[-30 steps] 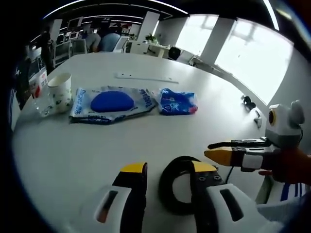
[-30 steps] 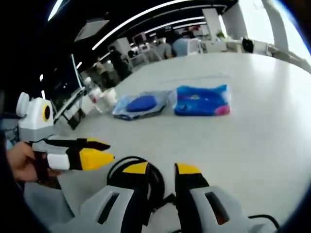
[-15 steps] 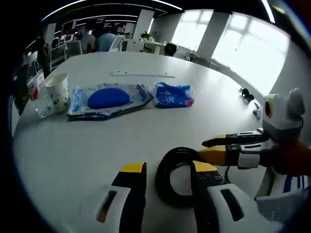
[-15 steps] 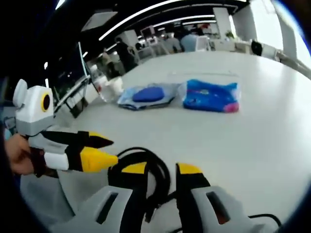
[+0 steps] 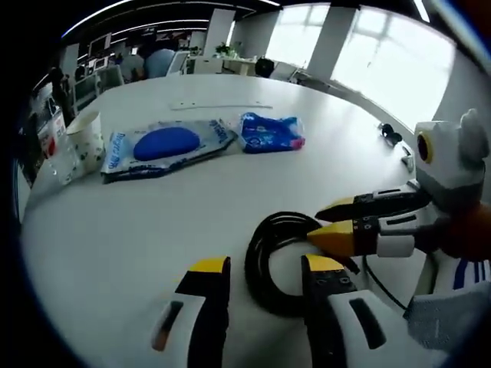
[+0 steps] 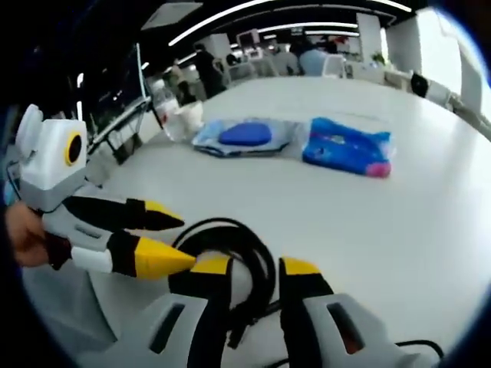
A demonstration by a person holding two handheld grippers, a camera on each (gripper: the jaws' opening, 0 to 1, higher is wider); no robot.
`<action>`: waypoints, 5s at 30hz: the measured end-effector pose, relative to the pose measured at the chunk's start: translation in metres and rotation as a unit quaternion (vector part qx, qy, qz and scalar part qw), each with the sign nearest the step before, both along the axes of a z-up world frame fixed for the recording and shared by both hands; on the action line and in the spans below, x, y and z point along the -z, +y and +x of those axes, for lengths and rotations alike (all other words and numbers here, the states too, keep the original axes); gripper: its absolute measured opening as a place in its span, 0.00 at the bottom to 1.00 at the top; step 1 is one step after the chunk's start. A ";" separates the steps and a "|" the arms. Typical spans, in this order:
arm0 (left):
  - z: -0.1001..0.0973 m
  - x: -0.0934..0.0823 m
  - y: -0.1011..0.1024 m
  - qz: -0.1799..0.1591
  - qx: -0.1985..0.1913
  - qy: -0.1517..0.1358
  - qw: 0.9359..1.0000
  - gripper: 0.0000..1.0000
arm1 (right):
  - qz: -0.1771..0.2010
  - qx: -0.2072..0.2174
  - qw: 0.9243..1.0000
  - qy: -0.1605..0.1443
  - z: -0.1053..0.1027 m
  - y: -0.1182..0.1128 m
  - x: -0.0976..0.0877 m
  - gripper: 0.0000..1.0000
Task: Arrange the tabletop items into an orderly group along one side of the table until the central work area is clear of visible clutter.
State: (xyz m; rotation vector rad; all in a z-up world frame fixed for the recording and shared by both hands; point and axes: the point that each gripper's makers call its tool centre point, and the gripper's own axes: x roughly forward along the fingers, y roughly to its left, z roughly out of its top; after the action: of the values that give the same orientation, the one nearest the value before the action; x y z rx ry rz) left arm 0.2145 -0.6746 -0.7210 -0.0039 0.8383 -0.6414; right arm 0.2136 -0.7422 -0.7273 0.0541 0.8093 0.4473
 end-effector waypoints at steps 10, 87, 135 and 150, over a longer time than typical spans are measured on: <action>-0.001 0.009 0.002 0.022 0.003 -0.002 1.000 0.41 | -0.024 -0.018 1.000 0.003 0.000 -0.003 0.004 0.21; -0.004 0.015 0.003 0.073 0.020 -0.012 0.997 0.08 | -0.142 -0.083 0.986 0.010 0.000 0.001 0.016 0.03; 0.040 -0.028 0.001 0.032 0.016 -0.029 0.999 0.05 | -0.103 -0.037 0.994 -0.020 0.037 -0.002 -0.021 0.03; 0.052 -0.030 0.000 0.030 0.016 -0.033 0.999 0.04 | -0.106 -0.036 0.994 -0.023 0.049 -0.003 -0.024 0.03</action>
State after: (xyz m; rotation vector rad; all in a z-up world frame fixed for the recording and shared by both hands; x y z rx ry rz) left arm 0.2665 -0.6744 -0.6908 0.0842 0.7949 -0.6442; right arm 0.2622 -0.7457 -0.7031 -0.1813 0.8113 0.4265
